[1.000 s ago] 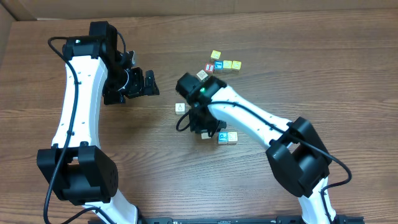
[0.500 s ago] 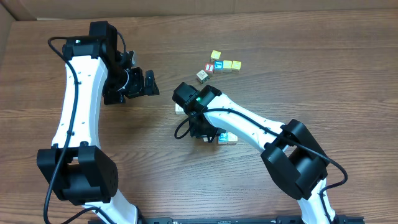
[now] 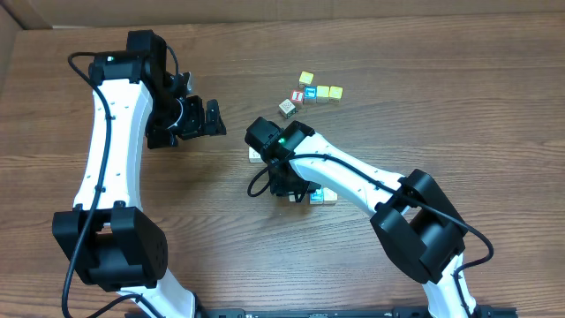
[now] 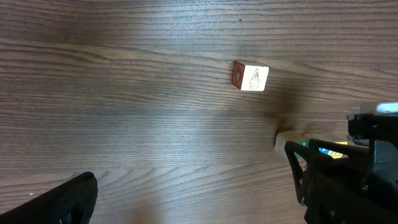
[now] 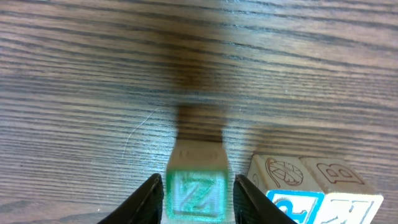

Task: Flip 5 blocks
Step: 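Carry the Z block down beside the blue and yellow blocks, then set the Z block down and open the right gripper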

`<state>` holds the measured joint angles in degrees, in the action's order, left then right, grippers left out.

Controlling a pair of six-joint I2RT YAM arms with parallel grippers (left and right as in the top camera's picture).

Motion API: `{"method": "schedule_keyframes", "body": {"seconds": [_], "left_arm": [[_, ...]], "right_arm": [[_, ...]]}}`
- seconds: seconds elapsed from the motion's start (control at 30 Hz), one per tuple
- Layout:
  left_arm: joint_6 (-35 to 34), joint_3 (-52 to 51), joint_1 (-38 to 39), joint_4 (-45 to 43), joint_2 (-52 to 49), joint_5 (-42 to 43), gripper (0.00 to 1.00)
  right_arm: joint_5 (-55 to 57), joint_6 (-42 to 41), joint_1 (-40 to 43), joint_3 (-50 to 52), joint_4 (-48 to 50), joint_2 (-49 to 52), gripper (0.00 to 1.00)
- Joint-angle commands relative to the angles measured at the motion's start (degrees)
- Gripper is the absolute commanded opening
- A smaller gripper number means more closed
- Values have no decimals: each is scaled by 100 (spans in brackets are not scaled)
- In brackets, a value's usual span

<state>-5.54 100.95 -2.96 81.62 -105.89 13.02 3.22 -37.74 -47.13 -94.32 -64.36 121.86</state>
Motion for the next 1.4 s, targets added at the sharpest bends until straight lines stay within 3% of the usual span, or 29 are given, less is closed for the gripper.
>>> {"method": "schedule_keyframes", "body": {"seconds": [0.0,0.5,0.8,0.9,1.1,1.37], "left_arm": [[22,144,37,-4,-72,-11,100],[22,144,37,-4,-72,-11,100],[22,144,37,-4,-72,-11,100],[22,144,37,-4,-72,-11,100],[22,144,37,-4,-72,-11,100],[22,144,37,-4,-72,-11,100]], "right_arm": [[57,-46,-11,31,24,-116,39],[-120,122,179,-308,240,-116,42],[-938,345,11,-352,424,-116,22],[-929,262,-125,-334,409,-116,4],[-258,-431,-289,-98,457,-116,4],[-66,-452,-291,256,785,-116,4]]}}
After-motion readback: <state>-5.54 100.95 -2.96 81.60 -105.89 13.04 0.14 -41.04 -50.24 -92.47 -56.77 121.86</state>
